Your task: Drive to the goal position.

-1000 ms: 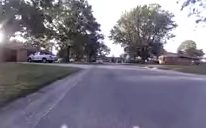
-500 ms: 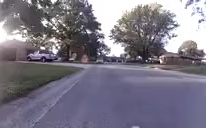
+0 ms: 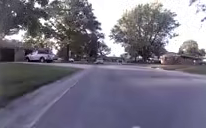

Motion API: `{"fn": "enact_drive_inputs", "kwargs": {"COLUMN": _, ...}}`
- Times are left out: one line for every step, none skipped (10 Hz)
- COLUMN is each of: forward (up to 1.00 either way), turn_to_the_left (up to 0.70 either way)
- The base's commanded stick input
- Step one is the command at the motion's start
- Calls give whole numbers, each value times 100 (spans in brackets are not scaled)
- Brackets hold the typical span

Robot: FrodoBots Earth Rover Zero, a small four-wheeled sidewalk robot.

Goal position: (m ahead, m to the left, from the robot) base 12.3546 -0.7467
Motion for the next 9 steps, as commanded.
{"fn": "enact_drive_inputs", "kwargs": {"forward": 100, "turn_to_the_left": 0}}
{"fn": "enact_drive_inputs", "kwargs": {"forward": 100, "turn_to_the_left": 0}}
{"fn": "enact_drive_inputs", "kwargs": {"forward": 100, "turn_to_the_left": 0}}
{"fn": "enact_drive_inputs", "kwargs": {"forward": 100, "turn_to_the_left": 0}}
{"fn": "enact_drive_inputs", "kwargs": {"forward": 100, "turn_to_the_left": 0}}
{"fn": "enact_drive_inputs", "kwargs": {"forward": 100, "turn_to_the_left": 0}}
{"fn": "enact_drive_inputs", "kwargs": {"forward": 100, "turn_to_the_left": 0}}
{"fn": "enact_drive_inputs", "kwargs": {"forward": 100, "turn_to_the_left": 0}}
{"fn": "enact_drive_inputs", "kwargs": {"forward": 100, "turn_to_the_left": 0}}
